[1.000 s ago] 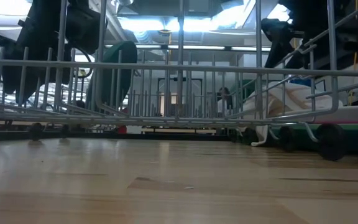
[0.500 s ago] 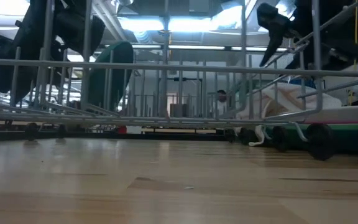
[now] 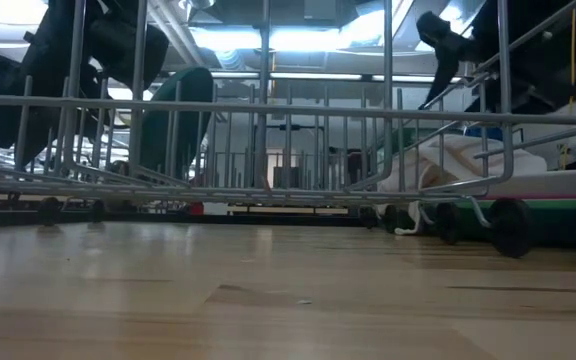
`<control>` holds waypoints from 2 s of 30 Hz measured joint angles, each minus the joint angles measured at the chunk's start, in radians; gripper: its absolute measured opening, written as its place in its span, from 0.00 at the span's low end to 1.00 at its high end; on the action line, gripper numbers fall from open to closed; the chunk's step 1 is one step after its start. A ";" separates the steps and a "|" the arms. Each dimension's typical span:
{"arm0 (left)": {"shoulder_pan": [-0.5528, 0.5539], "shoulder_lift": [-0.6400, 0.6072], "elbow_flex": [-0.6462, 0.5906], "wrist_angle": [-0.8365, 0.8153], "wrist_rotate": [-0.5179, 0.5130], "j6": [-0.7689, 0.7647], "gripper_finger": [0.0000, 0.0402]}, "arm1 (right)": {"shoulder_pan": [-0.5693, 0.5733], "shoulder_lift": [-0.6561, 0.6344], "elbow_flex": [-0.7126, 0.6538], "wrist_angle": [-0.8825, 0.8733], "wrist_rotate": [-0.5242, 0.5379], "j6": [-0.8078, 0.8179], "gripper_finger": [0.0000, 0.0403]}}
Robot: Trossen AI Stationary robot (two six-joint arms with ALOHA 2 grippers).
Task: Sort dishes
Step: Put the white plate in the dish rack
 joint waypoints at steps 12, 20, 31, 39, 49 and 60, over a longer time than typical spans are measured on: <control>0.000 0.000 0.001 0.001 -0.001 0.015 0.49 | 0.000 -0.003 -0.001 -0.150 0.005 0.476 0.46; 0.000 0.000 0.002 0.002 -0.001 0.028 0.49 | 0.000 -0.003 0.000 -0.284 -0.105 0.825 0.46; 0.000 -0.001 0.002 0.011 -0.001 0.035 0.49 | 0.000 -0.003 0.000 -0.356 -0.387 1.228 0.46; 0.000 -0.001 0.003 0.014 -0.001 0.036 0.49 | 0.000 0.006 0.000 -0.349 -0.480 1.540 0.46; -0.001 -0.001 0.003 0.015 -0.001 0.036 0.49 | 0.000 0.067 0.000 -0.310 -0.494 1.683 0.46; -0.001 -0.001 0.003 0.015 -0.001 0.036 0.49 | 0.000 0.132 0.001 -0.275 -0.491 1.746 0.46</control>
